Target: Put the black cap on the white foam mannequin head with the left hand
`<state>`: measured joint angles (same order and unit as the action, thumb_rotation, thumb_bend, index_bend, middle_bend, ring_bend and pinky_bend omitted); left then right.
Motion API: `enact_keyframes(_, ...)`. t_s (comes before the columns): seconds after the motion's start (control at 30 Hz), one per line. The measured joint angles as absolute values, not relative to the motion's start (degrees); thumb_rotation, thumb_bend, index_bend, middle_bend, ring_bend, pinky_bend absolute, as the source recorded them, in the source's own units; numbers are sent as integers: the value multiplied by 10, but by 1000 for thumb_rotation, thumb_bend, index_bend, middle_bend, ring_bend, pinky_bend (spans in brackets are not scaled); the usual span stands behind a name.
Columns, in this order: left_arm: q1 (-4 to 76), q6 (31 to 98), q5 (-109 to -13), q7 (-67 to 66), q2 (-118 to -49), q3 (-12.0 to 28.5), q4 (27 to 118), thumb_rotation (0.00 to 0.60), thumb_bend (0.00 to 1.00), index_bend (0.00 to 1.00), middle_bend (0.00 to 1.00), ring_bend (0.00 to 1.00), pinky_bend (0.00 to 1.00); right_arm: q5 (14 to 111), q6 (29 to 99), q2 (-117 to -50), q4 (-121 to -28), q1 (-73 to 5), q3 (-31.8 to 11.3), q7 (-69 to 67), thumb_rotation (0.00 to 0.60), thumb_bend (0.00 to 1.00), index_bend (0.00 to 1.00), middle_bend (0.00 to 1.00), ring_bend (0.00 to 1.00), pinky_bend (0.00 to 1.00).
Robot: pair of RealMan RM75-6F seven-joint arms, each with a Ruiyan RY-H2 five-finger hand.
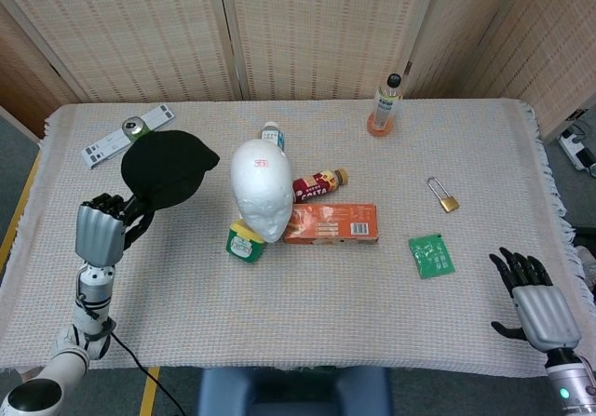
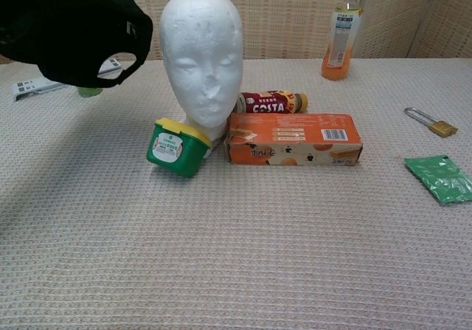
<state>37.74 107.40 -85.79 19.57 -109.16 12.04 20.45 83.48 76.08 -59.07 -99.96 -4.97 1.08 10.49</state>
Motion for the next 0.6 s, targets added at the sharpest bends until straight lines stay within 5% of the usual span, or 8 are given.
enact_keyframes(0.6, 508, 1064, -894, 10, -1047, 152, 406, 600, 561, 684, 1000, 942, 969, 804, 746, -579, -1000, -57, -3, 83, 600, 37, 0, 0, 0, 0)
